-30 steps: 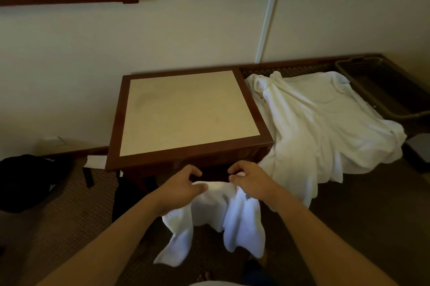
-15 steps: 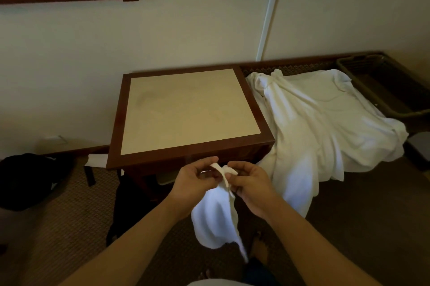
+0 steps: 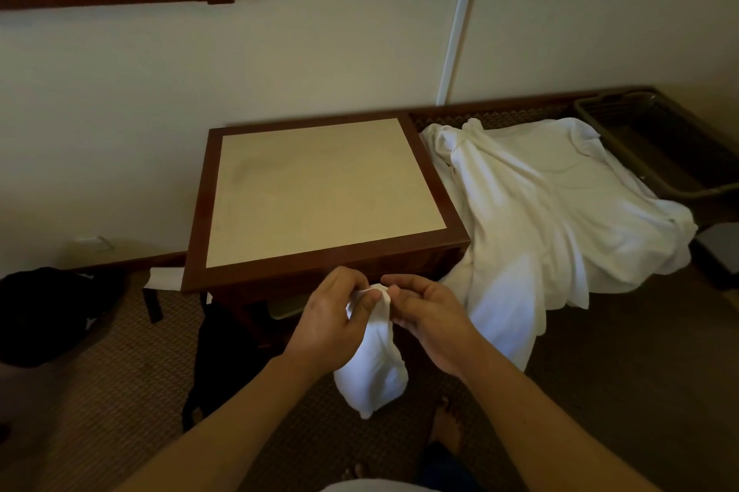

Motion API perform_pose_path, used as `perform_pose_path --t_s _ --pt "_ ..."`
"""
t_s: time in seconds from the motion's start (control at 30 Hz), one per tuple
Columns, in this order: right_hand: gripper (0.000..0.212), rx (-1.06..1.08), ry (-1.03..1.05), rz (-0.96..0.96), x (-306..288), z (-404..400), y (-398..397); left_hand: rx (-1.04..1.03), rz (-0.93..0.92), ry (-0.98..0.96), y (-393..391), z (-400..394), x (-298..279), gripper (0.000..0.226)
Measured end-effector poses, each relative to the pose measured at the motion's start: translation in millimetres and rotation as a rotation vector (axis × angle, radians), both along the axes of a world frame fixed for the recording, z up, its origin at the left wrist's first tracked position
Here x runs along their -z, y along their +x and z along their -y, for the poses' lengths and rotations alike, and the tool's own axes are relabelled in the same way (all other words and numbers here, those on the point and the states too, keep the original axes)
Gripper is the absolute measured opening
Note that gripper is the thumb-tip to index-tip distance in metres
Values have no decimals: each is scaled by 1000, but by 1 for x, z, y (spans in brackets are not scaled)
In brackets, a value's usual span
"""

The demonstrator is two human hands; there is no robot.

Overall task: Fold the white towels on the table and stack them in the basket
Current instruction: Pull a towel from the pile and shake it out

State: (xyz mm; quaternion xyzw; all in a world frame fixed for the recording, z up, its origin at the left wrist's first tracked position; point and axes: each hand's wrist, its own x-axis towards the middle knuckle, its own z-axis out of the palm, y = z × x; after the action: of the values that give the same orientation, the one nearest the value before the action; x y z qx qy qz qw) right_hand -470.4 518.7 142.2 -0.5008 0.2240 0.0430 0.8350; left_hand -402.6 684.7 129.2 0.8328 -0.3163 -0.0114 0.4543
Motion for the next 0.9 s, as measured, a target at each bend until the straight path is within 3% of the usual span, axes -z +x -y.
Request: perform_pose_path --t_s 0.1,0.2,0.4,0.57,0.7,0.83,0.9 --pt "43 -23 43 72 -4 1 -1 -41 -38 -29 -2 3 -2 10" --pt "51 -7 -110 131 -3 -2 -2 -26 -41 -58 -2 3 -4 10" --pt "38 25 -366 208 -7 0 -2 -10 -130 -98 -1 1 -7 8" --pt "24 -10 -600 233 -14 7 1 11 -315 -122 2 -1 -9 12" --pt "22 -30 -643 246 -22 9 -1 26 -356 -122 3 0 -13 14" --pt "20 -56 -686 274 -24 11 -1 120 -579 -165 5 -2 -15 7" --pt "19 -56 -696 278 -24 12 -1 134 -588 -158 8 -2 -19 6"
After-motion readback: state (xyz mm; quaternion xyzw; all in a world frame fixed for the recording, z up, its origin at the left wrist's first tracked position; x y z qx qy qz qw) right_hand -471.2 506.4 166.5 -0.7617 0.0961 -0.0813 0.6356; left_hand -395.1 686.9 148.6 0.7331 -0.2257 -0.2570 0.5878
